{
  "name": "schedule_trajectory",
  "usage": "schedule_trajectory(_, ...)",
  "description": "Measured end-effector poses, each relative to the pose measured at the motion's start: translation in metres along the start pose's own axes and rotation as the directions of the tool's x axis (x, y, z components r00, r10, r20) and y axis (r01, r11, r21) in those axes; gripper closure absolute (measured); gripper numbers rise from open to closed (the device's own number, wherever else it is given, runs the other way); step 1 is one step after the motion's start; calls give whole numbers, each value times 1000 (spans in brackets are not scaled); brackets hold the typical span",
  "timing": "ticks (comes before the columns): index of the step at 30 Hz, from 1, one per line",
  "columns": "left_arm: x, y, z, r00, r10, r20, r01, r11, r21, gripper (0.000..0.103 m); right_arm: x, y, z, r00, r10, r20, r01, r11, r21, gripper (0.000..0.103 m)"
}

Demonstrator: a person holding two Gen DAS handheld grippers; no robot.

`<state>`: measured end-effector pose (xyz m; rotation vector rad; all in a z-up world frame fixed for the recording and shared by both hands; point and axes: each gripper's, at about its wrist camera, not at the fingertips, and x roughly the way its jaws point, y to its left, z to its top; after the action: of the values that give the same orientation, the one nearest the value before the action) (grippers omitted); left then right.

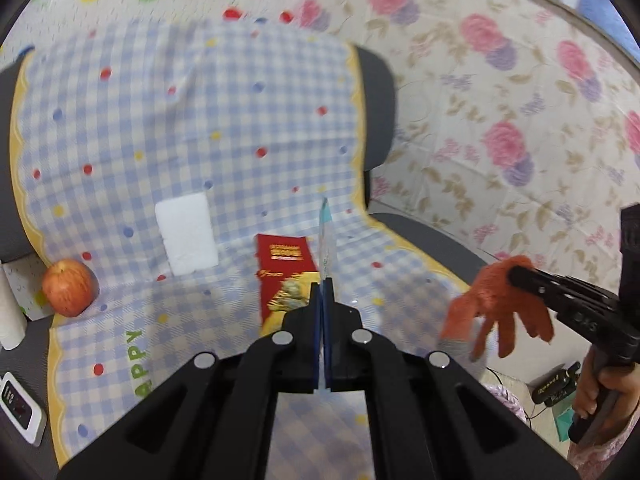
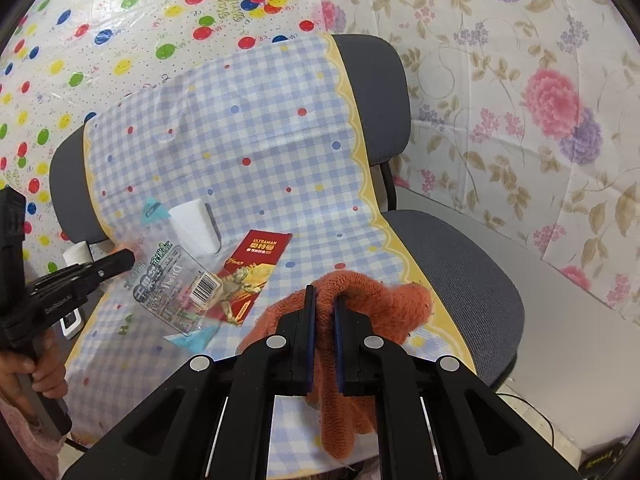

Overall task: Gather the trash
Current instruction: 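Carry the glove and clear package over the bin with both tools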

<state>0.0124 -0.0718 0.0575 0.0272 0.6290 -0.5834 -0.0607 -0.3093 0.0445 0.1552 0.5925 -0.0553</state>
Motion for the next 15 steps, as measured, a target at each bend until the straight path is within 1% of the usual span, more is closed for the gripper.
schedule_trajectory(3, -12, -17, -10, 1000, -18, 11, 18, 999, 34, 103, -18, -2, -9, 1000, -13, 5, 13, 1000, 4, 94)
schedule_trajectory(7, -24, -35, -22, 997, -72, 10, 71, 996, 47, 103, -45, -6, -22, 999, -38, 12, 38, 999, 13, 94)
schedule_trajectory(10, -31, -48, -29, 993, -114, 4, 114, 992, 51, 103, -64, -9, -33, 998, -59, 14, 59, 998, 17, 94)
schedule_trajectory(13, -37, -63, -37, 990, -139, 6, 138, 987, 79, 103, -80, -12, -45, 996, -84, 11, 84, 996, 20, 94)
schedule_trajectory(15, -39, -77, -43, 986, -165, -7, 165, 981, 102, 103, -88, -16, -53, 995, -102, 3, 102, 995, 23, 94)
